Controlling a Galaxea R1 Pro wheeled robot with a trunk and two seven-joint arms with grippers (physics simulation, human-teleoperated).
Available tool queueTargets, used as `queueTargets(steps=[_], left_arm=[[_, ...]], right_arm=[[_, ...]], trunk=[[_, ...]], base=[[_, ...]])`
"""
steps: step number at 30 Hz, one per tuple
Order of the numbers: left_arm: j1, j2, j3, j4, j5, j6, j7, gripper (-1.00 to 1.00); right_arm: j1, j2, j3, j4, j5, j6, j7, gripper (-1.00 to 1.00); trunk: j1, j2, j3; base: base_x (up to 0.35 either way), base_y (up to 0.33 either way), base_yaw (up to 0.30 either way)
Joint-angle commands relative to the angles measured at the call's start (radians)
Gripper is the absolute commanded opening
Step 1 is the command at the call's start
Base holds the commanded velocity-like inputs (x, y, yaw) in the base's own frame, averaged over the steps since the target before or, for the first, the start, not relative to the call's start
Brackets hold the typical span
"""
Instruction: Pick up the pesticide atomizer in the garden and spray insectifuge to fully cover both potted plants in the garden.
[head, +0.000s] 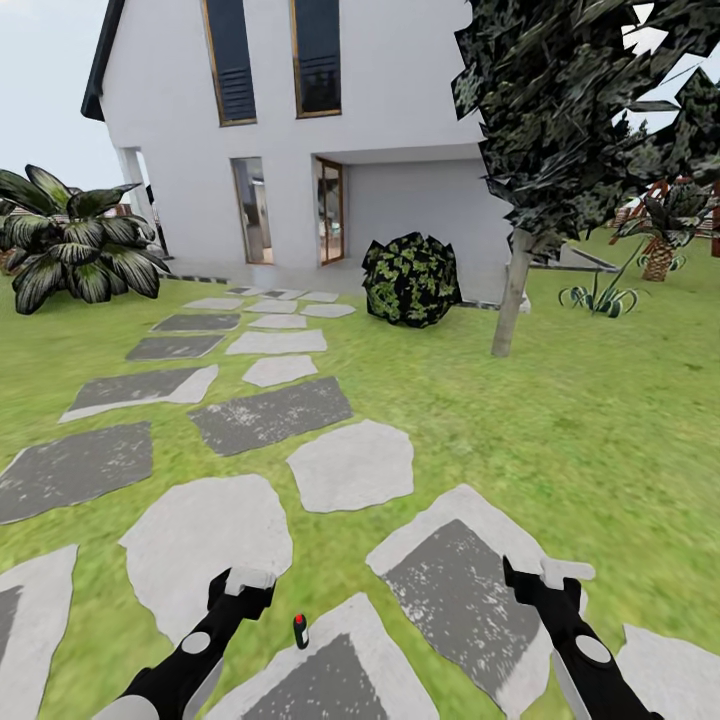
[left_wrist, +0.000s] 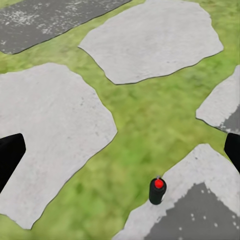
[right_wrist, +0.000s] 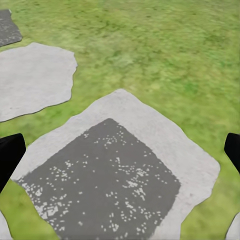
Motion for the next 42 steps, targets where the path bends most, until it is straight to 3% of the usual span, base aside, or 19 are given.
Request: queueTargets(steps=[1, 42], left_arm=[[-0.001, 0.0, -0.003, 0.001, -0.004, -0.003, 0.001, 1.0], [-0.001, 0.0, -0.001, 0.002, 0.003, -0.004, 0.002, 1.0]], right_arm=[[-0.001, 0.0, 0.0, 0.001, 0.0, -0.003, 0.0, 1.0], [-0.001, 0.0, -0.004, 0.004, 0.002, -0.003, 0.0, 1.0]], trunk=[[0.004, -0.008, -0.004], [0.161, -0.295, -0.133]], base=[[0.0, 0.0, 0.0], [0.0, 0.0, 0.0]])
